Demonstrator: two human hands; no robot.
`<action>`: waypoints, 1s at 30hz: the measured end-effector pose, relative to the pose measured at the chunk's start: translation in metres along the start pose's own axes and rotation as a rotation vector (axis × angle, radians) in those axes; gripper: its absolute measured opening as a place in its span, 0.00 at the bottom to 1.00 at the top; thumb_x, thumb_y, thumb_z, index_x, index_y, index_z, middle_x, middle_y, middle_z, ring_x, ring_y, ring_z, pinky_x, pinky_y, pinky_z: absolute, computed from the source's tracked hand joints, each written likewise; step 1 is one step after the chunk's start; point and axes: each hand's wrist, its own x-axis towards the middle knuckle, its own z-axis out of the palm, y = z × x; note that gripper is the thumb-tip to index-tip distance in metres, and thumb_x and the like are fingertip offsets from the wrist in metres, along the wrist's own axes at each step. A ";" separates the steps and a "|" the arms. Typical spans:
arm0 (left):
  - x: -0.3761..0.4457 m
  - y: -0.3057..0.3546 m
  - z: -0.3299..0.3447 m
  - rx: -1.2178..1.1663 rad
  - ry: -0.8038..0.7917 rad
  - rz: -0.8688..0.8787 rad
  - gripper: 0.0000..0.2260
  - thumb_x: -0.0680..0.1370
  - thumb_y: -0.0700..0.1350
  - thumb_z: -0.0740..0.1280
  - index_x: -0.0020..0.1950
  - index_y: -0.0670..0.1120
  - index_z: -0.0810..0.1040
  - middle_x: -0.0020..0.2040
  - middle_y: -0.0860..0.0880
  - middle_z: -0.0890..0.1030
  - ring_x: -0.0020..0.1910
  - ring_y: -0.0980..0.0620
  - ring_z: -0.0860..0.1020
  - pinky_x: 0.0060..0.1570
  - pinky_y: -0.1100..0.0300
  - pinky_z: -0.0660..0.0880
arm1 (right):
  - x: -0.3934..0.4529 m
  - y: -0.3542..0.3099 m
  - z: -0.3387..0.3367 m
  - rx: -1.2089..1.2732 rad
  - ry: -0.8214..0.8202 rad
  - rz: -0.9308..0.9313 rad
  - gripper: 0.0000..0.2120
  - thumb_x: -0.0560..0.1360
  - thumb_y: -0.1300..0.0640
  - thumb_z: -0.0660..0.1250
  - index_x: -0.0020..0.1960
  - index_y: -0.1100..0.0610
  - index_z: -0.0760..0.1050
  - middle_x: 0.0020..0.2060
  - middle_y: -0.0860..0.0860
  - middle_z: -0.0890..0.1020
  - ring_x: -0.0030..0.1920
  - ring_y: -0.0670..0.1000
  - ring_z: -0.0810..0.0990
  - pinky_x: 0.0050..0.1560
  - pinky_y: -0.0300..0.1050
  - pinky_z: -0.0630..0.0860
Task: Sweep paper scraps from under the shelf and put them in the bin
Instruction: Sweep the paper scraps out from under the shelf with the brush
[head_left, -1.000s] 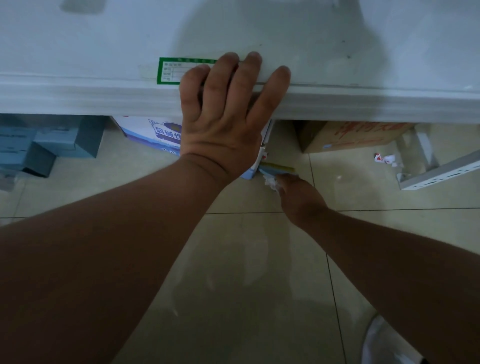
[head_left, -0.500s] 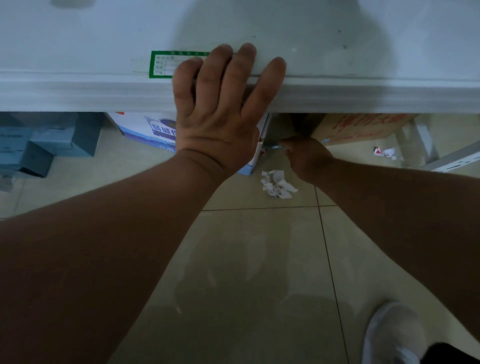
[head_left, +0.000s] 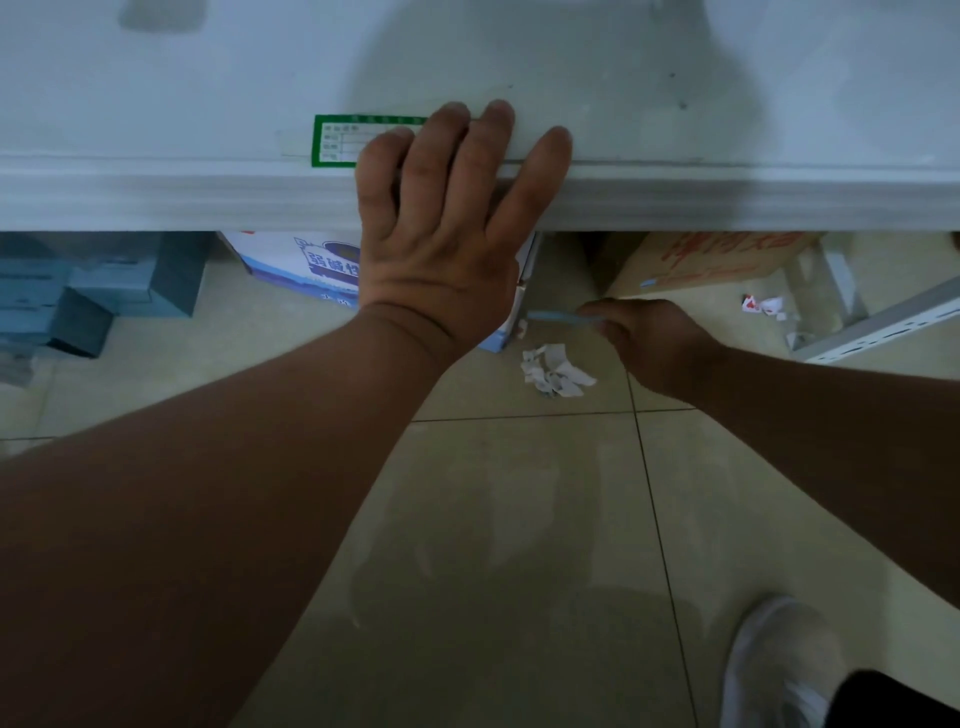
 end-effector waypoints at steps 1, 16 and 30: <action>0.000 0.000 -0.001 -0.002 -0.001 -0.003 0.25 0.78 0.43 0.56 0.69 0.52 0.82 0.64 0.43 0.84 0.62 0.37 0.83 0.63 0.42 0.68 | 0.000 0.001 -0.002 0.000 0.041 0.021 0.15 0.82 0.58 0.61 0.67 0.55 0.77 0.48 0.58 0.85 0.39 0.48 0.76 0.42 0.40 0.68; 0.002 0.000 0.001 0.029 0.043 0.001 0.26 0.70 0.42 0.67 0.68 0.51 0.84 0.62 0.44 0.85 0.60 0.38 0.84 0.60 0.40 0.77 | -0.011 -0.065 0.058 -0.090 0.009 0.281 0.08 0.79 0.59 0.61 0.55 0.60 0.76 0.48 0.58 0.81 0.49 0.59 0.81 0.47 0.49 0.76; -0.001 0.000 0.001 -0.007 0.013 0.004 0.25 0.77 0.43 0.57 0.70 0.52 0.82 0.65 0.43 0.84 0.63 0.38 0.83 0.63 0.42 0.73 | 0.043 -0.035 -0.001 -0.075 -0.001 0.530 0.16 0.81 0.61 0.55 0.65 0.65 0.75 0.59 0.64 0.79 0.60 0.65 0.77 0.60 0.54 0.75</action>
